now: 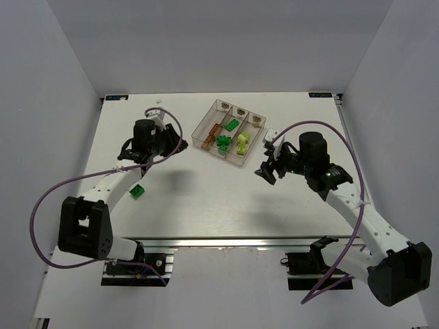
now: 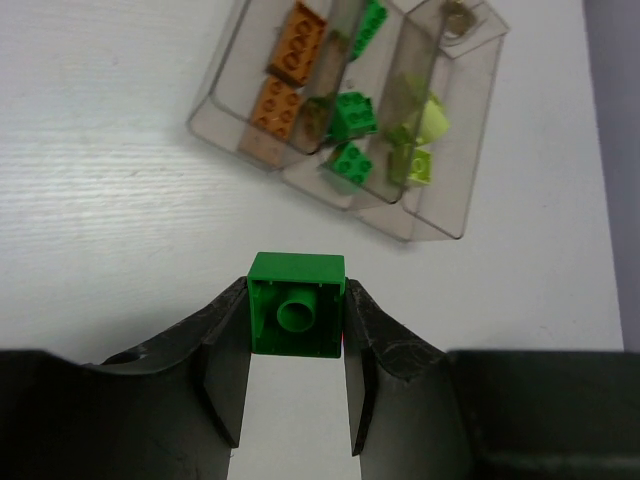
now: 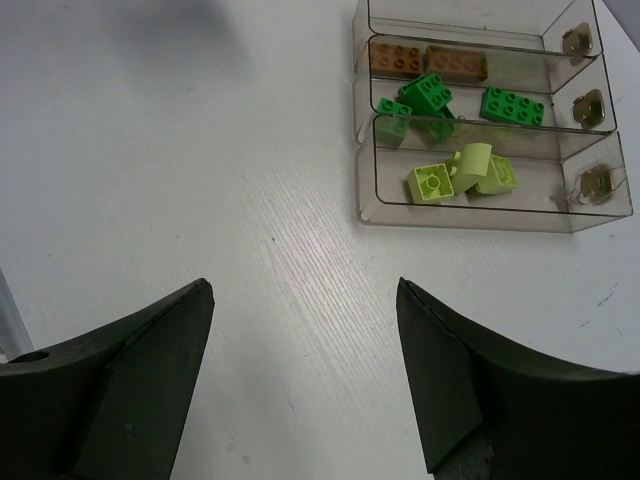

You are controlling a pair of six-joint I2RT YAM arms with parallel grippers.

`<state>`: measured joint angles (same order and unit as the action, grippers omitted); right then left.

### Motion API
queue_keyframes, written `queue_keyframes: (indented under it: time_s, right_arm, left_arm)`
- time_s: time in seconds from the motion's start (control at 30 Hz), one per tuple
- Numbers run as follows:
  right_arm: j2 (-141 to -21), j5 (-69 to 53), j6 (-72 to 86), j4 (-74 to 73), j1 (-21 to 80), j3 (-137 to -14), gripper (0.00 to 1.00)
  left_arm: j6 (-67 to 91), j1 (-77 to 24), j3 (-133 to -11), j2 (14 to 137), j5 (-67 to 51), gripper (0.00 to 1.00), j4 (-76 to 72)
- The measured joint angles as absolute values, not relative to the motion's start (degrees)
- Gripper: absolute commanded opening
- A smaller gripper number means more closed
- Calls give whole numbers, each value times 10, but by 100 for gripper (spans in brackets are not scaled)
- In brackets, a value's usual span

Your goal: Sort the legos into containers by color

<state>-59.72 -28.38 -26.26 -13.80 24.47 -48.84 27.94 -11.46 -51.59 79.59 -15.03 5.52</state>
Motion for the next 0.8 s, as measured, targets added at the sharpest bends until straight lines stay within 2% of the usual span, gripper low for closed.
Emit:
queue_keyframes:
  time_s: [0.23, 0.53, 0.77, 0.8]
  right_arm:
    - [-597, -270, -264, -138, 244, -488, 79]
    - [-597, -258, -263, -137, 244, -488, 79]
    - [-597, -259, -263, -137, 244, -488, 79]
    - [-597, -259, -263, -137, 244, -488, 79]
  left_arm:
    - [294, -191, -581, 858, -142, 11, 15]
    - [314, -261, -692, 1018, -101, 15, -23]
    - [324, -279, -781, 1112, -63, 21, -25]
    - [324, -280, -791, 1122, -58, 24, -26]
